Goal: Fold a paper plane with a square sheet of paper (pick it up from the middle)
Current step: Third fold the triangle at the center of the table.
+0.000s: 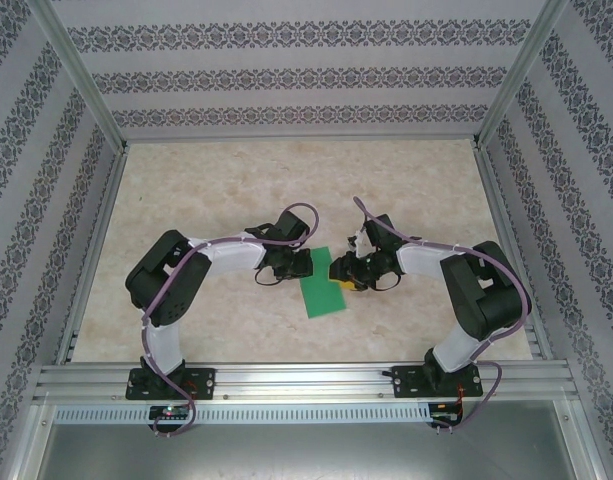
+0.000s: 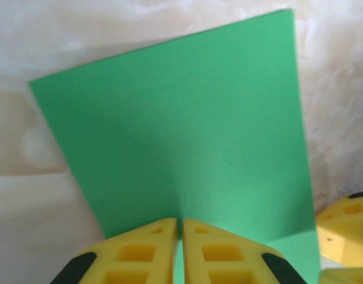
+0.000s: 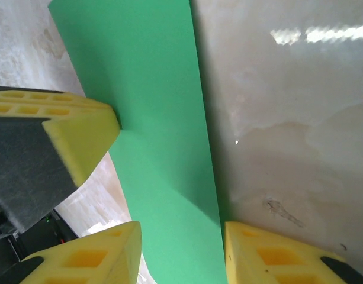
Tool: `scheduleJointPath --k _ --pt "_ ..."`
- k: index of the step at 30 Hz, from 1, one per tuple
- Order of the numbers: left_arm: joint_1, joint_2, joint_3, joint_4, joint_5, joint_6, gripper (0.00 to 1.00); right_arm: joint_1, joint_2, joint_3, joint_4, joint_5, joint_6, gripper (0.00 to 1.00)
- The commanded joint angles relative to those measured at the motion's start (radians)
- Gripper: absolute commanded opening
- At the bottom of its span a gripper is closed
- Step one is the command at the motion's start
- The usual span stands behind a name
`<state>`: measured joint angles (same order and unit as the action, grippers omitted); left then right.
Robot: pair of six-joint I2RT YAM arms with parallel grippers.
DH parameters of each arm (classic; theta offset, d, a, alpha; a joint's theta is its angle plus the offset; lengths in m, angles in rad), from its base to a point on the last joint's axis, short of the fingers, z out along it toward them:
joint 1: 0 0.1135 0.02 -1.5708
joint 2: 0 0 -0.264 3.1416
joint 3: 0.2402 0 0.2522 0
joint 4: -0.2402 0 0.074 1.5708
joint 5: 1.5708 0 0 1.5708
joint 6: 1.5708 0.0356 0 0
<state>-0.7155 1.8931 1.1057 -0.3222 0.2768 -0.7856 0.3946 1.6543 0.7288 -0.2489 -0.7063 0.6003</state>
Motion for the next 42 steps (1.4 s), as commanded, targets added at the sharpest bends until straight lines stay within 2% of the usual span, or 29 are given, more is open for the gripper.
scheduleJointPath --k 1,9,14,16,21,24,28,32,36,42 --pt "-0.009 0.024 0.009 0.022 -0.018 0.026 0.12 0.0 0.014 -0.002 0.048 -0.038 -0.009 0.4" --pt "-0.009 0.029 0.002 0.037 0.002 0.081 0.12 -0.01 0.066 0.029 0.054 -0.046 -0.02 0.37" --pt "-0.009 0.015 0.017 0.025 0.019 0.146 0.13 -0.022 0.079 0.039 0.072 -0.063 -0.015 0.25" --pt "-0.009 -0.016 0.013 0.032 0.024 0.16 0.16 -0.023 0.078 0.041 0.072 -0.063 -0.007 0.17" --pt "-0.028 -0.146 -0.04 0.042 -0.009 0.199 0.29 -0.023 0.061 0.025 0.088 -0.049 0.047 0.09" --pt "-0.085 -0.23 -0.074 0.014 -0.067 0.252 0.37 -0.022 0.043 0.0 0.12 -0.033 0.103 0.05" --pt "-0.208 -0.334 -0.117 -0.021 -0.193 0.29 0.48 -0.015 0.027 -0.05 0.213 -0.032 0.214 0.04" --pt "-0.331 -0.4 -0.166 -0.011 -0.296 0.304 0.56 -0.013 0.011 -0.073 0.226 -0.002 0.262 0.05" --pt "-0.411 -0.363 -0.163 -0.027 -0.347 0.323 0.6 -0.007 0.011 -0.081 0.235 0.002 0.291 0.05" --pt "-0.506 -0.208 -0.053 -0.11 -0.459 0.368 0.62 0.004 0.024 -0.08 0.24 0.001 0.309 0.06"
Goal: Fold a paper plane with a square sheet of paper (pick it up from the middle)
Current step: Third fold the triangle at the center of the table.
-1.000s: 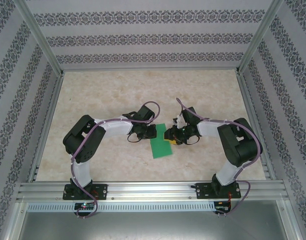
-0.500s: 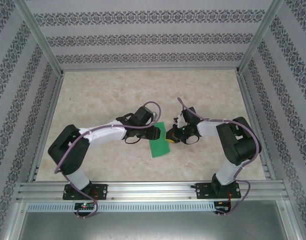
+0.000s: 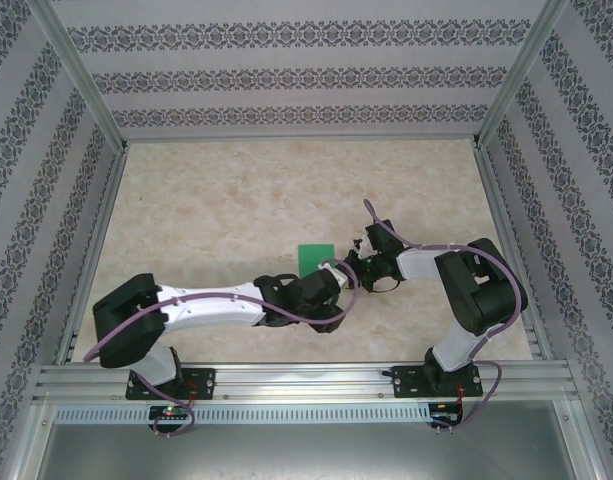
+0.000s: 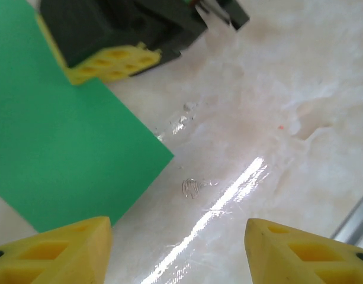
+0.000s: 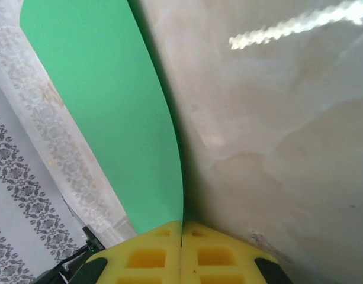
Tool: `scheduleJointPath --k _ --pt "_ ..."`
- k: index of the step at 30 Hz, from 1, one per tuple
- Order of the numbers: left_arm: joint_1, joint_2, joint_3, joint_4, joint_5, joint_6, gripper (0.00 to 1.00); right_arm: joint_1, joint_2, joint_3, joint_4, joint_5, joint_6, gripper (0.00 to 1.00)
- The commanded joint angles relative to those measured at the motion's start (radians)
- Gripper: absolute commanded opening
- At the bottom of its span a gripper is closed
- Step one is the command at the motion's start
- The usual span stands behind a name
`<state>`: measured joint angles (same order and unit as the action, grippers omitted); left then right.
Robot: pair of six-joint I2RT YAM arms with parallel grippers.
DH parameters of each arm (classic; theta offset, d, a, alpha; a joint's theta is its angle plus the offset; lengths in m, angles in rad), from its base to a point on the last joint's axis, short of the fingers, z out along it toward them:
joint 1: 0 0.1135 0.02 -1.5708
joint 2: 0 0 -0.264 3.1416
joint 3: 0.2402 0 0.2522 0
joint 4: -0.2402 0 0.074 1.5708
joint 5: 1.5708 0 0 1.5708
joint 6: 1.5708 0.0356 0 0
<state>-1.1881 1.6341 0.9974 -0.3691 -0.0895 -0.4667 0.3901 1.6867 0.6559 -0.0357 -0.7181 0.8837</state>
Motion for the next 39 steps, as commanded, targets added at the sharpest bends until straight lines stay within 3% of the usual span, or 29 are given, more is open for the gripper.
scheduleJointPath --k 1,10,14,26,30,34,39 --pt "-0.042 0.076 0.071 -0.075 -0.116 0.048 0.62 0.01 -0.007 -0.006 0.024 0.014 0.026 0.06" --pt "-0.062 0.174 0.133 -0.119 -0.255 0.027 0.62 0.012 -0.004 -0.001 -0.001 0.017 0.014 0.07" --pt "-0.064 0.187 0.14 -0.129 -0.278 0.024 0.56 0.011 -0.007 0.004 -0.018 0.017 0.002 0.08" --pt "-0.064 0.152 0.123 -0.113 -0.337 0.014 0.09 0.011 -0.039 0.007 -0.074 0.021 -0.051 0.13" --pt "-0.064 0.147 0.129 -0.124 -0.344 0.023 0.0 0.003 -0.053 0.019 -0.118 0.03 -0.078 0.16" --pt "-0.059 0.127 0.121 -0.12 -0.321 0.049 0.0 -0.028 -0.119 0.043 -0.21 0.061 -0.139 0.23" --pt "0.006 0.057 0.055 -0.024 -0.117 0.094 0.0 -0.059 -0.213 0.141 -0.418 0.194 -0.287 0.24"
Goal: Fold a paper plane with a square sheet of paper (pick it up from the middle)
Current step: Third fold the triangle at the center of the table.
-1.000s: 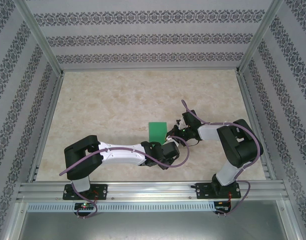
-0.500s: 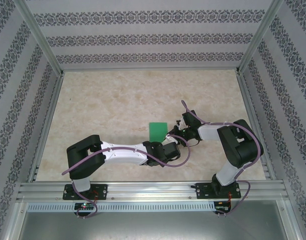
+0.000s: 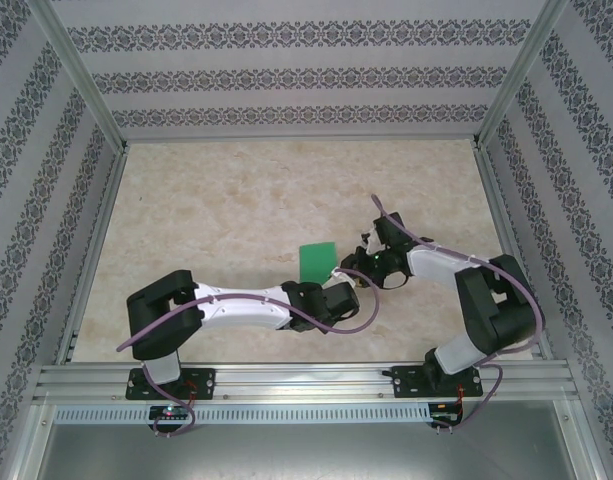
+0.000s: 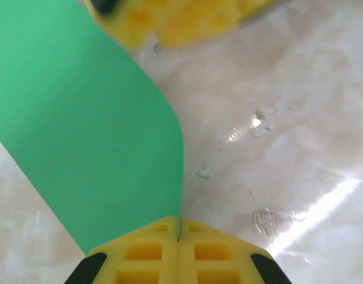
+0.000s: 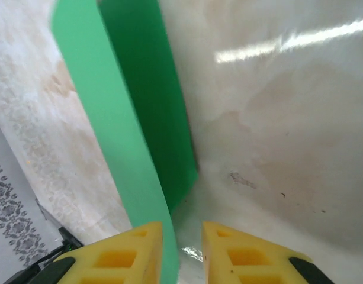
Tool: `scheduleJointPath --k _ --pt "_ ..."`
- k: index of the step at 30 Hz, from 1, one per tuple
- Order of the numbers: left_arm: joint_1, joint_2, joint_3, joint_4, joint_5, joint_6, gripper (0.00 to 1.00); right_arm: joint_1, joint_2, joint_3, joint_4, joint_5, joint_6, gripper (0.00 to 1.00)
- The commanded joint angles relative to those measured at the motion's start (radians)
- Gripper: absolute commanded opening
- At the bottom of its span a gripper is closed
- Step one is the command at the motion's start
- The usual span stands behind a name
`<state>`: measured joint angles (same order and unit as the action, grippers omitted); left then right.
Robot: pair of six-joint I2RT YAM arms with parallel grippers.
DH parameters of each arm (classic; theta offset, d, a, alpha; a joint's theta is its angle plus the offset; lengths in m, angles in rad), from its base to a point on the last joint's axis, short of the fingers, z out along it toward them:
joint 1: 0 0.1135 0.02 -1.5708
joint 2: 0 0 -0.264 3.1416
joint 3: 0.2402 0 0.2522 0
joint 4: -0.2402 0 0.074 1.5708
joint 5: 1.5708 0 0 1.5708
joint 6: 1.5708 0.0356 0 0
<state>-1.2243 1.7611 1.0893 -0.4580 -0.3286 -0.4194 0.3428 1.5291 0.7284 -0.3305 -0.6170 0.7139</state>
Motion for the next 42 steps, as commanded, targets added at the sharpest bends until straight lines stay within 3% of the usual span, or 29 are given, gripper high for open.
scheduleJointPath --k 1,5,8,15,26,33,42 --pt "0.059 -0.085 -0.054 0.085 0.159 0.047 0.0 -0.015 -0.061 0.081 -0.124 0.092 -0.126 0.24" --pt "0.111 -0.117 -0.092 0.128 0.301 0.059 0.0 -0.008 -0.022 0.133 -0.049 -0.006 -0.121 0.11" --pt "0.135 -0.111 -0.101 0.128 0.346 0.065 0.0 0.029 0.058 0.197 -0.048 -0.044 -0.139 0.09" --pt "0.173 -0.107 -0.105 0.136 0.407 0.065 0.0 0.098 0.254 0.338 -0.126 0.002 -0.203 0.06" --pt "0.282 -0.103 -0.136 0.179 0.546 0.07 0.0 0.125 0.402 0.403 -0.221 0.108 -0.352 0.06" --pt "0.354 -0.075 -0.134 0.173 0.566 0.091 0.0 0.14 0.417 0.405 -0.234 0.137 -0.367 0.08" --pt "0.371 -0.03 -0.121 0.152 0.548 0.078 0.0 0.14 0.416 0.428 -0.248 0.158 -0.331 0.1"
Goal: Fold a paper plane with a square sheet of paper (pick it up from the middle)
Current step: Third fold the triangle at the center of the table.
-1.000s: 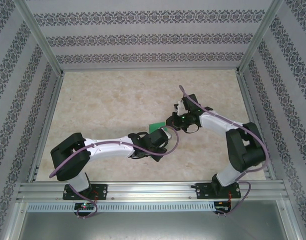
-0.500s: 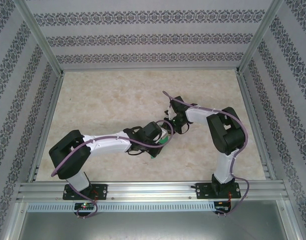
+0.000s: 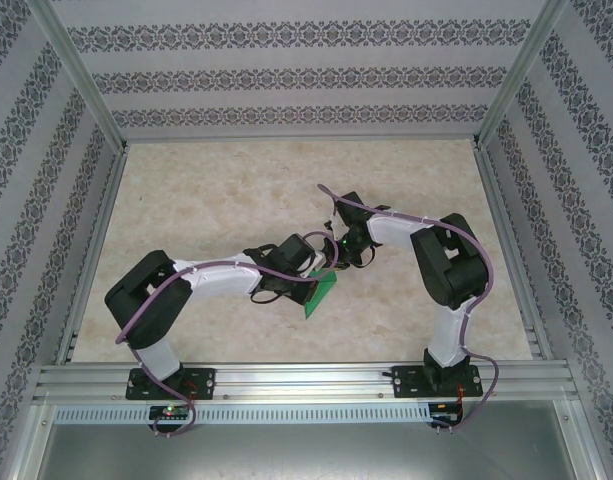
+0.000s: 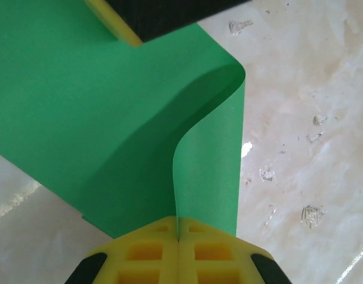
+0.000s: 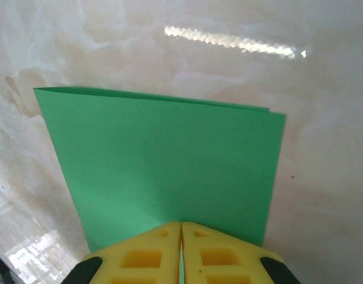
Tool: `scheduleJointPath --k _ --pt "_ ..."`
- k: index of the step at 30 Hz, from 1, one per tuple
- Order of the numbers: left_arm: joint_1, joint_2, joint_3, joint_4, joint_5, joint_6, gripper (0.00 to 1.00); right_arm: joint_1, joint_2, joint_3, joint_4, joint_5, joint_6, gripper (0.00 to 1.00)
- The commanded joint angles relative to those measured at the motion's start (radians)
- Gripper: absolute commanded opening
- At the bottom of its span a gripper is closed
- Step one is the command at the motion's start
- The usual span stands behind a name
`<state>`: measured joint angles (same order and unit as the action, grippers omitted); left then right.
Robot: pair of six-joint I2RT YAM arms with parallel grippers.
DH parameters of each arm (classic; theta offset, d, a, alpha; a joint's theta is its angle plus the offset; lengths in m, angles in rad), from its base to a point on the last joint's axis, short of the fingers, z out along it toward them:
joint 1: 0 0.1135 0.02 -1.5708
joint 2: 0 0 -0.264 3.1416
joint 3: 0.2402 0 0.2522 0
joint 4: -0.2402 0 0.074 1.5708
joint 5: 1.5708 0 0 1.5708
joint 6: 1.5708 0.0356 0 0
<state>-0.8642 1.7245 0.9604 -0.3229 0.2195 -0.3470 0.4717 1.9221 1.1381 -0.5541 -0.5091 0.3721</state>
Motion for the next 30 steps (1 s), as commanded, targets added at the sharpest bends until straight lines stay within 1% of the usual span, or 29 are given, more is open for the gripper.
scheduleJointPath --k 1,4,8,11,17,22,25,30 --pt "0.011 0.002 0.0 0.023 0.0 -0.006 0.0 0.012 0.023 0.017 -0.024 0.049 0.018 0.1" --pt "0.011 -0.015 -0.033 0.063 0.008 -0.042 0.0 0.013 0.02 0.012 -0.015 0.046 0.038 0.1" --pt "0.011 -0.031 -0.055 0.079 -0.027 -0.065 0.0 0.014 0.012 -0.004 -0.002 0.047 0.056 0.1" --pt "0.011 -0.029 -0.05 0.065 -0.049 -0.06 0.0 0.016 0.013 -0.011 0.008 0.04 0.061 0.11" --pt "0.011 -0.02 -0.032 0.075 -0.05 -0.052 0.0 0.016 0.023 -0.009 0.008 0.04 0.063 0.11" --pt "0.011 0.001 0.011 0.022 -0.077 -0.014 0.0 0.018 0.029 -0.003 0.006 0.038 0.066 0.11" --pt "0.011 -0.003 0.001 0.02 -0.095 -0.024 0.0 0.018 0.038 0.006 -0.007 0.042 0.062 0.11" --pt "0.011 -0.035 -0.036 0.038 -0.084 -0.05 0.0 0.017 0.038 0.008 -0.012 0.048 0.062 0.11"
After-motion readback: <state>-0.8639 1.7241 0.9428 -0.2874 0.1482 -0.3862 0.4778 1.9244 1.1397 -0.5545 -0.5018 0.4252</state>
